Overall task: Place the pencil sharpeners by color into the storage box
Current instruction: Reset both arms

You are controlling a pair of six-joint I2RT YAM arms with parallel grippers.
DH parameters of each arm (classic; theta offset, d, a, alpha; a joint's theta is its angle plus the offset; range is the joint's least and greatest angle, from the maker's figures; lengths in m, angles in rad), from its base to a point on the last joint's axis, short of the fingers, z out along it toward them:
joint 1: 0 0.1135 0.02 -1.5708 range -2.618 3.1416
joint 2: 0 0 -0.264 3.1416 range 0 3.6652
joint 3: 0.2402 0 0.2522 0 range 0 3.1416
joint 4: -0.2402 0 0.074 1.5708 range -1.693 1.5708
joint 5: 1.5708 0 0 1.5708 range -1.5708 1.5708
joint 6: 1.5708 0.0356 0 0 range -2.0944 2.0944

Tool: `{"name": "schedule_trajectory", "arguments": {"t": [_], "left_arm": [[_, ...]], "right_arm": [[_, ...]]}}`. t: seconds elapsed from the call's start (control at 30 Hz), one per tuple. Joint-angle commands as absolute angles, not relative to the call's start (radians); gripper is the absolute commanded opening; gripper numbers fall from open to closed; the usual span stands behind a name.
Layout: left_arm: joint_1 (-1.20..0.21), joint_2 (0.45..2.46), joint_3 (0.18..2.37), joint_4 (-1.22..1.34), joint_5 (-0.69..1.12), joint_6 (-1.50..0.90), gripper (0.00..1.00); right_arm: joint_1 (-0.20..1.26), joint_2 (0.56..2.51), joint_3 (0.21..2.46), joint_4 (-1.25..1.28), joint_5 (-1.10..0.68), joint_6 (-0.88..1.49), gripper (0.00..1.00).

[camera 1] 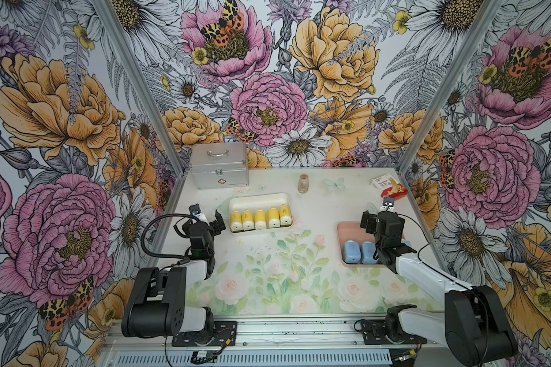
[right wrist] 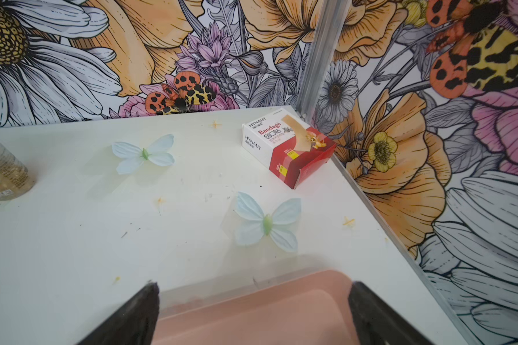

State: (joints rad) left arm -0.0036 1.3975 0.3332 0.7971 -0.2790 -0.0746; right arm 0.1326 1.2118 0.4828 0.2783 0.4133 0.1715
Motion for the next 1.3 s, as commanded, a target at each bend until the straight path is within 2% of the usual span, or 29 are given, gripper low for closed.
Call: {"name": "schedule_trajectory", "arguments": {"t": [0.0, 0.33, 1.27], "left_arm": [[-0.017, 1.44, 0.311, 0.948, -0.318, -0.042, 0.99], [-0.067, 1.551, 0.259, 1.173, -0.327, 0.021, 0.99], [-0.099, 1.573, 0.212, 1.292, -0.327, 0.064, 0.99]], "right_arm": [[0.112, 1.231, 0.458, 0.398, 0.371, 0.145, 1.0], [0.066, 1.289, 0.416, 0.549, 0.304, 0.153, 1.0], [0.003, 1.376, 0.363, 0.767, 0.179, 0.091, 1.0]]}}
